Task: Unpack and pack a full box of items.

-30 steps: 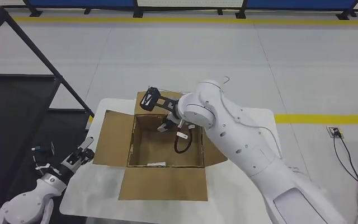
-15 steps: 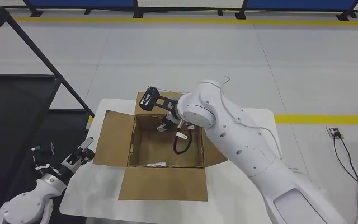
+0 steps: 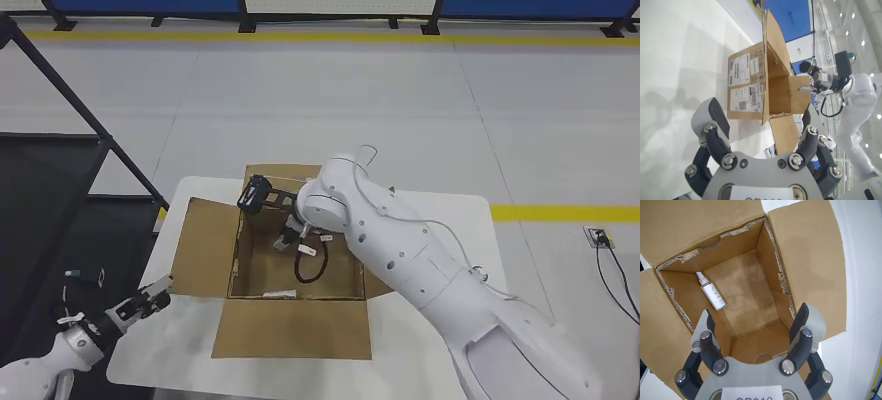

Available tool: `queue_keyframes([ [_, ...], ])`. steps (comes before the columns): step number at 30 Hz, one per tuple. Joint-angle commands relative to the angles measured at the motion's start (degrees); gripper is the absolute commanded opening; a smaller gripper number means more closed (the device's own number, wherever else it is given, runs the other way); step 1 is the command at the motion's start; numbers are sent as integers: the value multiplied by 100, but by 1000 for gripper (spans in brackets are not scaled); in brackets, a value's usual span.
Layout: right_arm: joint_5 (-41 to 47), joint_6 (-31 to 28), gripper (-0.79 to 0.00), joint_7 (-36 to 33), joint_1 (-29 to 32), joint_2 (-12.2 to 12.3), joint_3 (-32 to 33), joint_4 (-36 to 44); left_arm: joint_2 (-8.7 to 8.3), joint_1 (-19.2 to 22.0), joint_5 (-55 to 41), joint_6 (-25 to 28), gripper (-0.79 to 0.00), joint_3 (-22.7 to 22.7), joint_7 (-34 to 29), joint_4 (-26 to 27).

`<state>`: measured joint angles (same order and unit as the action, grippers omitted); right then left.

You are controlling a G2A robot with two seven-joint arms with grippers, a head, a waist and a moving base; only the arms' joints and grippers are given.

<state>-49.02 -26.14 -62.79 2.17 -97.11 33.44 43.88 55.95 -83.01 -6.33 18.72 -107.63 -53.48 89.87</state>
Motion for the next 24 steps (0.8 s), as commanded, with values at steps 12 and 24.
queue_keyframes([
  [12, 392, -474, 0, 699, -329, -856, -572, -2082, -137, 297, -435, 263, 0, 690, -2181, -115],
  [24, 432, -485, 0, 686, -318, -910, -586, -2201, -144, 440, -623, -126, 0, 925, -2381, -146],
])
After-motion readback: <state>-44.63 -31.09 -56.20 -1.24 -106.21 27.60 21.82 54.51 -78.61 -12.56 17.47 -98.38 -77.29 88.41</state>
